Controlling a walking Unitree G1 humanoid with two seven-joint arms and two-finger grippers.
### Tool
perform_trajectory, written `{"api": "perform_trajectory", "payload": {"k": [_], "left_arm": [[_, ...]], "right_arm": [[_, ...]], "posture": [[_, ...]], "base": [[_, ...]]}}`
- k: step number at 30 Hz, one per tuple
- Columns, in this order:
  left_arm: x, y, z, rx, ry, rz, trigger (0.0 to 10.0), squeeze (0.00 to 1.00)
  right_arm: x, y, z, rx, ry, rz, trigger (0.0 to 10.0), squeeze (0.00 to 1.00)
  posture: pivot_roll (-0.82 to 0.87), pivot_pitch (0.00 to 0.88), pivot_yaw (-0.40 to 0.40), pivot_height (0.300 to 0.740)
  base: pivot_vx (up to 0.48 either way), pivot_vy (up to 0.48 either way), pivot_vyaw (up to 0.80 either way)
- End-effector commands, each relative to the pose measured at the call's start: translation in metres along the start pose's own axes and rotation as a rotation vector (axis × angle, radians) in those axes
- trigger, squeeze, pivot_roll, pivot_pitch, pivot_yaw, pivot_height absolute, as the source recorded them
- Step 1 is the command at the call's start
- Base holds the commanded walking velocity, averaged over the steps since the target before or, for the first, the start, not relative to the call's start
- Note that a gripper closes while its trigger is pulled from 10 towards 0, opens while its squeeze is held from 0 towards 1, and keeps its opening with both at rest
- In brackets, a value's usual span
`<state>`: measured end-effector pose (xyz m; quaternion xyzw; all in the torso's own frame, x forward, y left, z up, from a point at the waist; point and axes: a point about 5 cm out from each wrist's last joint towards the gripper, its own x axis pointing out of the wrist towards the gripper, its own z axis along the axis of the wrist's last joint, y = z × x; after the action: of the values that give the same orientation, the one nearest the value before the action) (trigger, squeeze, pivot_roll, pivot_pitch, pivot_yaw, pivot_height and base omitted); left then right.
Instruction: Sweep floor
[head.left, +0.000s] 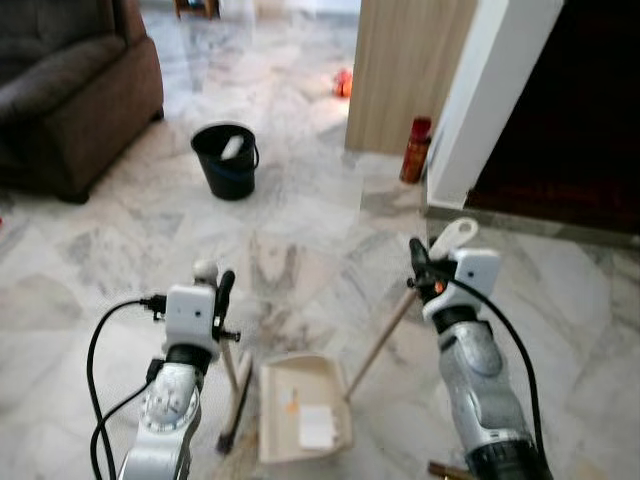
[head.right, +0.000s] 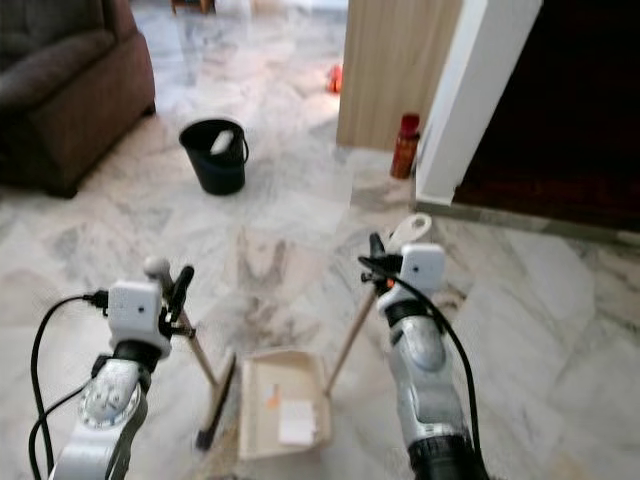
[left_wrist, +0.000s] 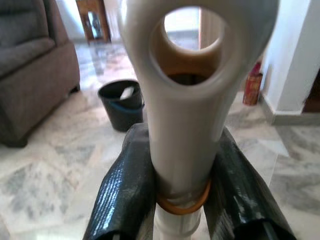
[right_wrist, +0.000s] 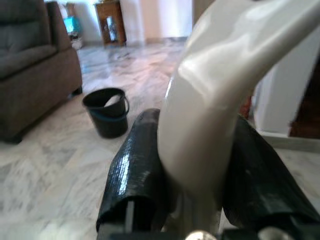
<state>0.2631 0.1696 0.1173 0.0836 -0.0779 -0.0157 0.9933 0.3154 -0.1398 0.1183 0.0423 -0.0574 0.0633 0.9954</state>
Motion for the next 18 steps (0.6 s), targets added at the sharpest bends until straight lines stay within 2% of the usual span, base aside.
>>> {"api": "perform_trajectory", "payload": {"k": [1,5,13,16,18], "left_arm": [[0.0025,0.0024,0.0073,0.021,-0.032,0.008,10.0,0.0],[0.0026,0.0028,0.0074,0.023,-0.031,0.01,10.0,0.0],[0.0028,0.0034,0.0077,0.025,-0.031,0.01,10.0,0.0],[0.0029,0.0034,0.0078,0.024,-0.031,0.01,10.0,0.0],[0.0028,0.0034,0.0078,0.025,-0.031,0.01,10.0,0.0]], "right_arm": [[0.0017,0.0021,0.01,0.03,-0.05,0.005,10.0,0.0],[0.0012,0.0037,0.0104,0.039,-0.052,0.018,10.0,0.0],[0.001,0.0058,0.0097,0.041,-0.048,0.033,10.0,0.0],[0.0011,0.0068,0.0103,0.038,-0.052,0.038,10.0,0.0],[0.001,0.0071,0.0101,0.041,-0.051,0.041,10.0,0.0]], "posture": [[0.15,0.14,-0.034,0.74],[0.15,0.141,-0.033,0.74],[0.16,0.14,-0.032,0.74],[0.16,0.14,-0.032,0.74],[0.16,0.139,-0.031,0.74]], "base": [[0.33,0.0,0.54],[0.335,0.0,0.58],[0.336,0.0,0.0],[0.339,0.0,0.61],[0.339,0.0,0.0]]}}
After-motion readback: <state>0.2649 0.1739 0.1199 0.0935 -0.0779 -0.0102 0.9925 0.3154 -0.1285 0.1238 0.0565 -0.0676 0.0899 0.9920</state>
